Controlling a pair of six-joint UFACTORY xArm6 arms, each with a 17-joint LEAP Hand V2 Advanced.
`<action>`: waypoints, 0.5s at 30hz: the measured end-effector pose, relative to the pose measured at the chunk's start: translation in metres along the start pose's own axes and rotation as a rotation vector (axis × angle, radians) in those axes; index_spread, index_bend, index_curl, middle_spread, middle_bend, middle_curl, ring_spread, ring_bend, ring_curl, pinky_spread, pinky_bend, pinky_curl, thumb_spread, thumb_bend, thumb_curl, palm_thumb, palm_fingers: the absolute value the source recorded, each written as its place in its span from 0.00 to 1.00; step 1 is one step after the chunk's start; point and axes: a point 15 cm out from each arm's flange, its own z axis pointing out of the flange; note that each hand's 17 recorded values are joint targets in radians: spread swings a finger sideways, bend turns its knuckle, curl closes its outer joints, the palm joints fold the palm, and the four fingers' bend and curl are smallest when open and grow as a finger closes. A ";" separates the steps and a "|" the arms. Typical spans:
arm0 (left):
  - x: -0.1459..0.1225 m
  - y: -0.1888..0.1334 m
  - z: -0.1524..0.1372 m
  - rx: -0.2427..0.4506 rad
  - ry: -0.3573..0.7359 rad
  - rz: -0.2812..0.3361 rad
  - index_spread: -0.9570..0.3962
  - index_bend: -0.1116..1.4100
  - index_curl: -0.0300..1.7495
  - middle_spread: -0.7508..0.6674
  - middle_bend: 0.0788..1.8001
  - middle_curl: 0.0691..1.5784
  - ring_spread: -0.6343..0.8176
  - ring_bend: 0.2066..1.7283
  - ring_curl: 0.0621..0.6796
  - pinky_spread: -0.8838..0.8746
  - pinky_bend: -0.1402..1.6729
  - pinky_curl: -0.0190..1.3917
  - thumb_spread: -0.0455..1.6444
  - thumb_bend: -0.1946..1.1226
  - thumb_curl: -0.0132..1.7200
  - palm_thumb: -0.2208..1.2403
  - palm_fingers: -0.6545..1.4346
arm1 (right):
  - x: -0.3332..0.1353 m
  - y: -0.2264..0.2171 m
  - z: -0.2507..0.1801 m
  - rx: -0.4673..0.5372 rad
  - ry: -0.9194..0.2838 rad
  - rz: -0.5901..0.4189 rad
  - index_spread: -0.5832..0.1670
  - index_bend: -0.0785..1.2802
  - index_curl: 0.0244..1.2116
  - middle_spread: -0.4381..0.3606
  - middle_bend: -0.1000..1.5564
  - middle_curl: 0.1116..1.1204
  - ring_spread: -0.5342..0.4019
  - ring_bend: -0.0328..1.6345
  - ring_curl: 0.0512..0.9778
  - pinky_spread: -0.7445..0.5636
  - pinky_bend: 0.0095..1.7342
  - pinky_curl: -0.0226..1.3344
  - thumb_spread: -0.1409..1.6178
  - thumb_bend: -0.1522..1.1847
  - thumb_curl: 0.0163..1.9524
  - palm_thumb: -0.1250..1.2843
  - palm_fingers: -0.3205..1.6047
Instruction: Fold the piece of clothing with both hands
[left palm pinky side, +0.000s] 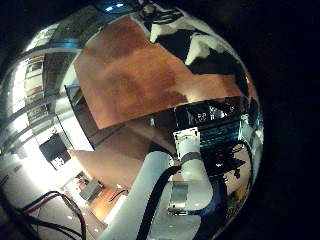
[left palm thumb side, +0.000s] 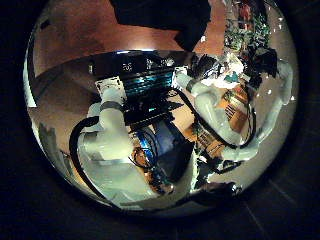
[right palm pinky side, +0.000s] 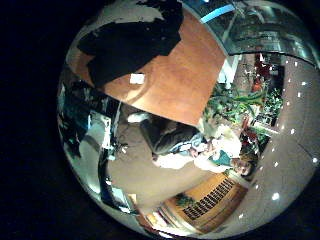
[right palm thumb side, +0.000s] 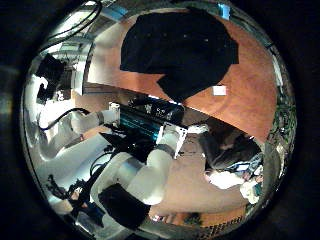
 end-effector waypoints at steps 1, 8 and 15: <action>0.004 -0.001 0.003 0.000 0.018 0.003 0.74 0.18 0.18 0.78 0.07 0.17 0.76 0.32 0.24 0.78 0.34 0.24 0.68 0.13 0.14 0.14 0.32 | 0.001 0.000 0.001 -0.003 -0.003 0.003 0.30 0.18 0.23 0.53 0.20 0.25 0.65 0.38 0.18 0.86 0.42 0.13 0.74 0.09 0.07 0.07 0.27; 0.016 0.003 0.023 0.011 0.062 0.011 0.74 0.18 0.18 0.78 0.07 0.17 0.76 0.32 0.23 0.78 0.34 0.24 0.67 0.13 0.14 0.14 0.32 | -0.003 -0.007 0.004 -0.005 -0.029 -0.004 0.30 0.18 0.23 0.54 0.19 0.24 0.66 0.38 0.18 0.86 0.42 0.14 0.74 0.09 0.07 0.07 0.27; 0.016 -0.008 0.036 0.028 0.038 0.029 0.74 0.18 0.18 0.78 0.07 0.17 0.76 0.32 0.23 0.78 0.34 0.23 0.66 0.14 0.15 0.17 0.32 | -0.014 -0.015 0.011 0.004 -0.088 0.001 0.30 0.18 0.23 0.54 0.19 0.25 0.66 0.37 0.18 0.86 0.41 0.14 0.75 0.09 0.07 0.07 0.27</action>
